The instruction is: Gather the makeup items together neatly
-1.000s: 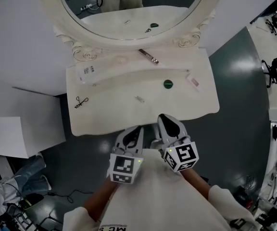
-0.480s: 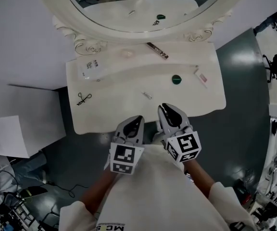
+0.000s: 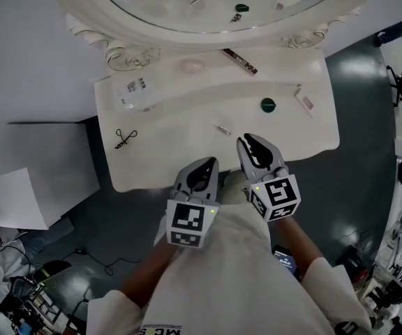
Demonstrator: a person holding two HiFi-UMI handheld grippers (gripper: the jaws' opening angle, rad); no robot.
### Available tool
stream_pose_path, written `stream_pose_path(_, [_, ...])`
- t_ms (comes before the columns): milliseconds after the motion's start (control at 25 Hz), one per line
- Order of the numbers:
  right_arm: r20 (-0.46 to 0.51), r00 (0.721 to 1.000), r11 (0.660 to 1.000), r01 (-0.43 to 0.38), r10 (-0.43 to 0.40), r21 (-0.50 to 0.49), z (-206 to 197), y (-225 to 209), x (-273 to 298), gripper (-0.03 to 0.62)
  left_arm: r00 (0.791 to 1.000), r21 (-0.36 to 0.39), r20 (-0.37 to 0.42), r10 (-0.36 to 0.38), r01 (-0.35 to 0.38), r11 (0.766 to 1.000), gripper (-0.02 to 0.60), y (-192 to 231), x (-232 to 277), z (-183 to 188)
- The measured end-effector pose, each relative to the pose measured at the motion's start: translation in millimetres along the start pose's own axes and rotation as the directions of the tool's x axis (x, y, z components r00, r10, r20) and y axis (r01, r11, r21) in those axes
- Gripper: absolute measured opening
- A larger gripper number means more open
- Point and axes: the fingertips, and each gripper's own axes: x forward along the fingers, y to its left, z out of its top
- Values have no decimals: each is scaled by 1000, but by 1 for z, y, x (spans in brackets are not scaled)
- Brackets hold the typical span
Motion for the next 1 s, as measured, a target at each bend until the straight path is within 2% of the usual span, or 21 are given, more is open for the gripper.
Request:
stream_pose_path(280, [-72, 997, 999, -25, 22, -38, -24, -4, 12, 38, 999, -45, -19, 31, -32, 999, -5, 12, 13, -8])
stream_pose_path(560, [-126, 990, 995, -73, 64, -63, -45, -8, 23, 55, 997, -57, -32, 73, -74, 996, -5, 19, 30, -21])
stream_pose_path(1000, [-172, 980, 991, -112, 97, -76, -74, -16, 49, 91, 994, -69, -75, 79, -84, 994, -5, 29, 53, -46])
